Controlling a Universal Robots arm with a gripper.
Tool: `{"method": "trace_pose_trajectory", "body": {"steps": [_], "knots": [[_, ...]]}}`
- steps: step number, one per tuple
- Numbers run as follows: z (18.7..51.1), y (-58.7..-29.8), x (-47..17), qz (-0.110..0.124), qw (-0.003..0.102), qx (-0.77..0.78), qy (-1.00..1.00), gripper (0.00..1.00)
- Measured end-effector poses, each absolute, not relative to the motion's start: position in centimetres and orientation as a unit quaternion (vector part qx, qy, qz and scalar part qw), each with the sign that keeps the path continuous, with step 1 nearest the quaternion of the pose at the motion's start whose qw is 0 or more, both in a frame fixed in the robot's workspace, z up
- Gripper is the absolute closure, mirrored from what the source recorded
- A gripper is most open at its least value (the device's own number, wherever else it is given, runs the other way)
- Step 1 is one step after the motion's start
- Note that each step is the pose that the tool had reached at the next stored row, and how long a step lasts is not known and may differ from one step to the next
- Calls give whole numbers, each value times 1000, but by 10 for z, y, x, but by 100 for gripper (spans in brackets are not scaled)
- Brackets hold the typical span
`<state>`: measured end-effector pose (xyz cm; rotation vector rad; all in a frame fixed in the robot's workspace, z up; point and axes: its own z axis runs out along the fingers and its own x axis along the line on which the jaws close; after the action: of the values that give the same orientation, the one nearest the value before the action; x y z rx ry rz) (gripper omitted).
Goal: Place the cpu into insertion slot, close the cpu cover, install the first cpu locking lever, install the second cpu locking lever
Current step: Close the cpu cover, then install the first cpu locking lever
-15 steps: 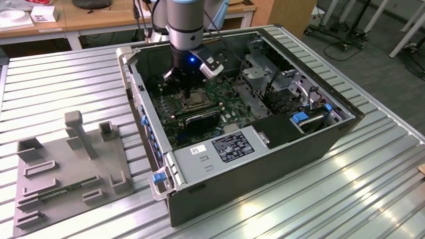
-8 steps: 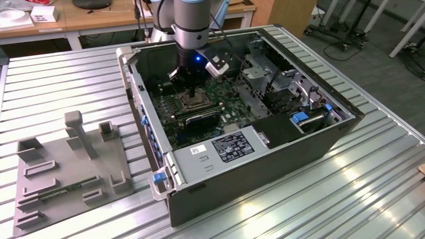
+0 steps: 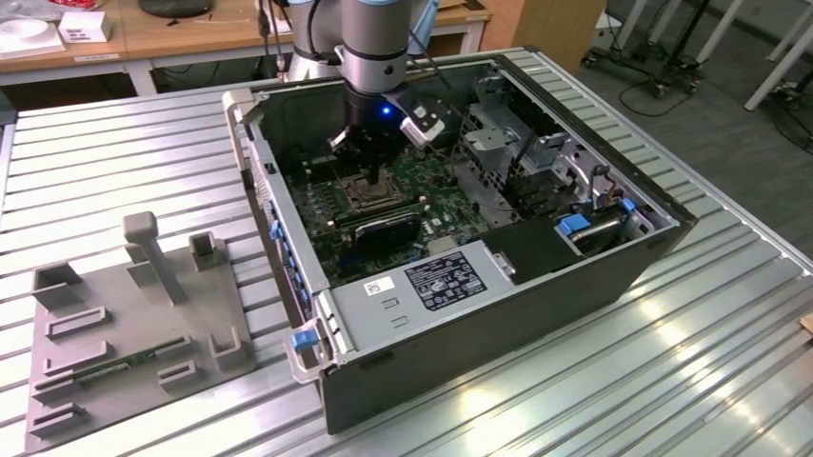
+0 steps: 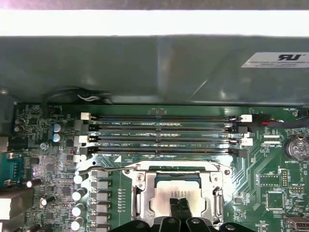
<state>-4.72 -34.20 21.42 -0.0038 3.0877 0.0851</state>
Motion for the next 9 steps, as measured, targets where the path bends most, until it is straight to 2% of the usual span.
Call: {"method": "trace_pose_trajectory", "body": {"steps": [9], "knots": [[216, -342, -46, 28, 26, -1, 999, 89]]}}
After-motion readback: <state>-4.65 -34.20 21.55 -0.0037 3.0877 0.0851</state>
